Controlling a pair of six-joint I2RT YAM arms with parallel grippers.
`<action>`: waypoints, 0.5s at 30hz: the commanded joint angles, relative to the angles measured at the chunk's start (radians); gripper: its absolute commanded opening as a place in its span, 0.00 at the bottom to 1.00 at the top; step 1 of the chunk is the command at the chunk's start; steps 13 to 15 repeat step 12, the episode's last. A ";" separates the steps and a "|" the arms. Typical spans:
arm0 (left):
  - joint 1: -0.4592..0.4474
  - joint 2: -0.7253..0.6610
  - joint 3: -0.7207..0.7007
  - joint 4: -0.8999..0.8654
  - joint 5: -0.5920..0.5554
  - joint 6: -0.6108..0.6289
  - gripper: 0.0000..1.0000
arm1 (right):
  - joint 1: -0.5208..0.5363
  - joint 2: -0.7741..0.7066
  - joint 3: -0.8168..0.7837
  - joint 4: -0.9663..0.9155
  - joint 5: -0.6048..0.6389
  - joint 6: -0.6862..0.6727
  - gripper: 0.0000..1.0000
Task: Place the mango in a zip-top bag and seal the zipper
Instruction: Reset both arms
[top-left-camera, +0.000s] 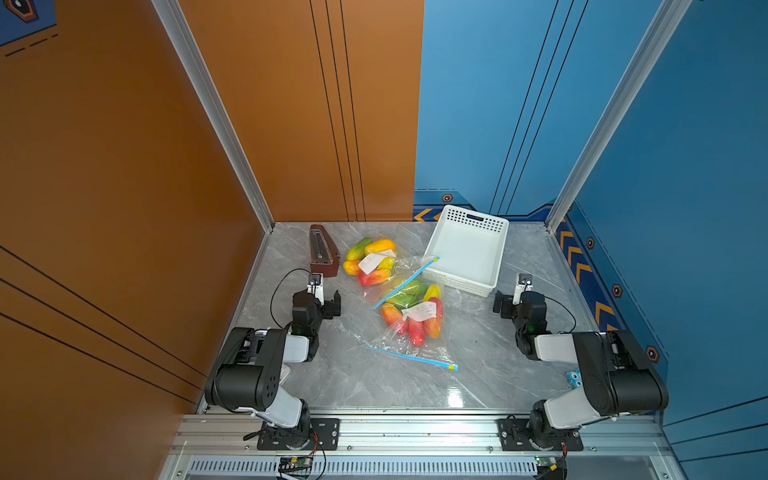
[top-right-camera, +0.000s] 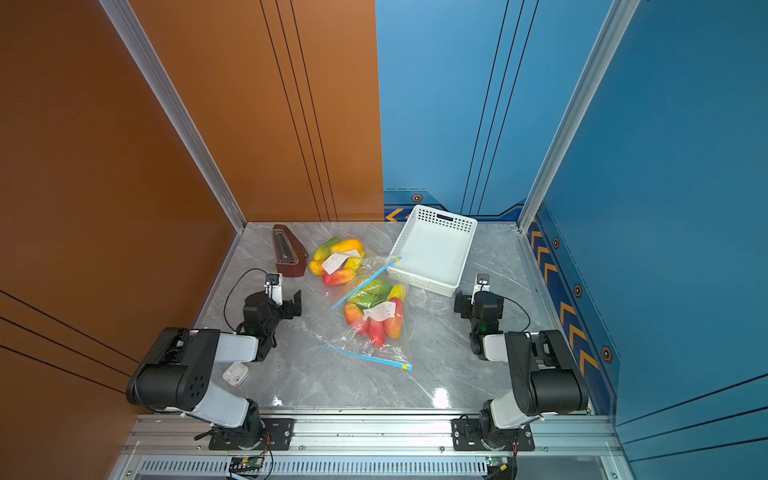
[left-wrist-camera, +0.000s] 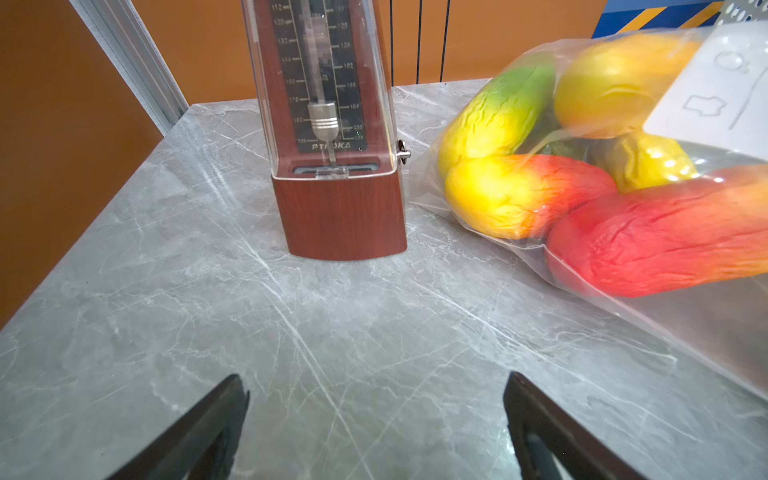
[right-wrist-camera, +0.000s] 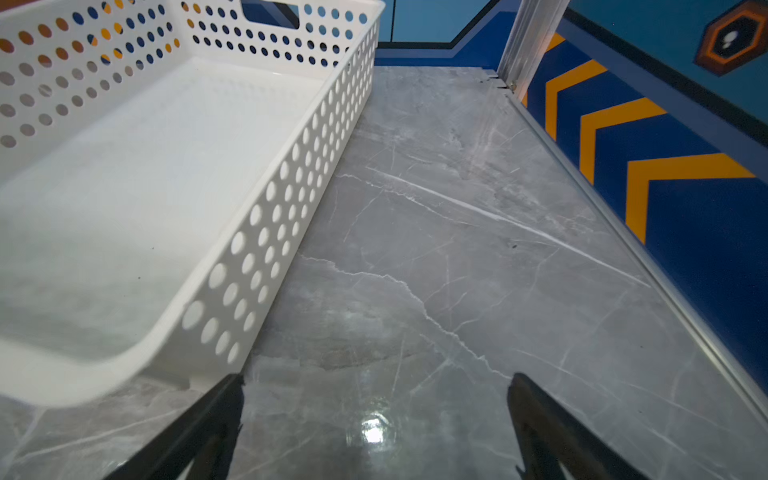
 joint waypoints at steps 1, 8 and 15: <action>-0.005 -0.012 0.006 0.018 -0.001 0.016 0.98 | -0.022 -0.012 0.020 0.041 -0.006 0.027 1.00; -0.004 0.005 0.023 0.016 0.001 0.016 0.98 | -0.013 -0.017 0.024 0.035 0.009 0.022 1.00; -0.008 -0.013 0.003 0.019 -0.002 0.019 0.98 | -0.013 -0.016 0.022 0.040 0.009 0.023 1.00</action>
